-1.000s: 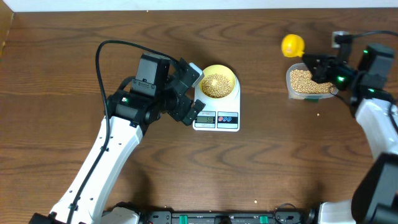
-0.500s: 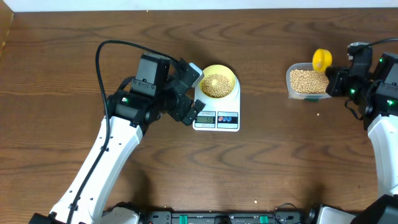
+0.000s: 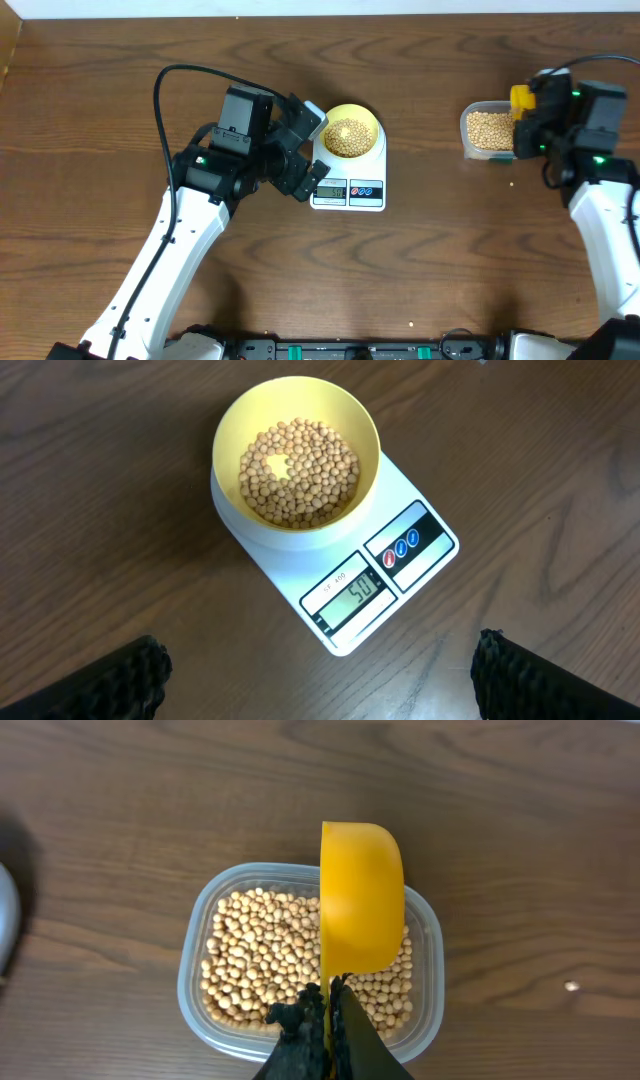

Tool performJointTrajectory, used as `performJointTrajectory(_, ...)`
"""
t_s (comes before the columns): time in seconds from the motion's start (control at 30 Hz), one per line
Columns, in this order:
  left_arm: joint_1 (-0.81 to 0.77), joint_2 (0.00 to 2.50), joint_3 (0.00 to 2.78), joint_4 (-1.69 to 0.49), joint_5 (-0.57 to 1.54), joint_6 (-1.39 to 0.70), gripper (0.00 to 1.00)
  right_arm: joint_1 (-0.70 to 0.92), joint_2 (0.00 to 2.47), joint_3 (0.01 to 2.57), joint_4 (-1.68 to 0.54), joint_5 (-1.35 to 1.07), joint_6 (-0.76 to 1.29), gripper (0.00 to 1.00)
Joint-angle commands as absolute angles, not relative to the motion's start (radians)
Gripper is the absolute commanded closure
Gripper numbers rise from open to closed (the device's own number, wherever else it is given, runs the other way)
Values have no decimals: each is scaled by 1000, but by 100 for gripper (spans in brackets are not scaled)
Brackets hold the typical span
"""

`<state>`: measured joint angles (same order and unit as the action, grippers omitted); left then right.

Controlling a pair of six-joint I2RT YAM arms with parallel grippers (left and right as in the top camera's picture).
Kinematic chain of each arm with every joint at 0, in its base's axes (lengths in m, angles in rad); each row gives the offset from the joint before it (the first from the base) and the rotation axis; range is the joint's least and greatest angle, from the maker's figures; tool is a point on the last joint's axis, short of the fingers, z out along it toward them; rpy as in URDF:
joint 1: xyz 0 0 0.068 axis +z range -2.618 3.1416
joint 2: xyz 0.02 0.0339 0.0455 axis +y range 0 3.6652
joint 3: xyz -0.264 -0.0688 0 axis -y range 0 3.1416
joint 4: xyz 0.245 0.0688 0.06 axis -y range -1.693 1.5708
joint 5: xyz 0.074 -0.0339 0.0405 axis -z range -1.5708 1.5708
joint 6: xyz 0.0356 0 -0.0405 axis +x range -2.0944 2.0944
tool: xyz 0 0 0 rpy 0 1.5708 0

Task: Scoop item into bowl and weigh 50g on scale

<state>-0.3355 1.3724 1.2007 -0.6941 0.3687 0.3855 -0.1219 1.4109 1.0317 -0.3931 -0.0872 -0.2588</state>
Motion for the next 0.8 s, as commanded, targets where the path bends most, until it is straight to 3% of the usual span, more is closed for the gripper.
performJointTrajectory(0.0, -332, 1358, 1195, -696, 382, 376, 2, -51, 1399, 1032, -394, 164, -316, 99)
performJointTrajectory(0.1, -332, 1358, 1195, -696, 382, 376, 2, -15, 1399, 1032, -395, 268, -316, 99)
performJointTrajectory(0.4, -332, 1358, 1195, -696, 382, 376, 2, -9, 1399, 1032, -424, 211, -235, 99)
performJointTrajectory(0.77, -332, 1358, 1195, -696, 382, 376, 2, -10, 1407, 1032, -439, 46, 298, 98)
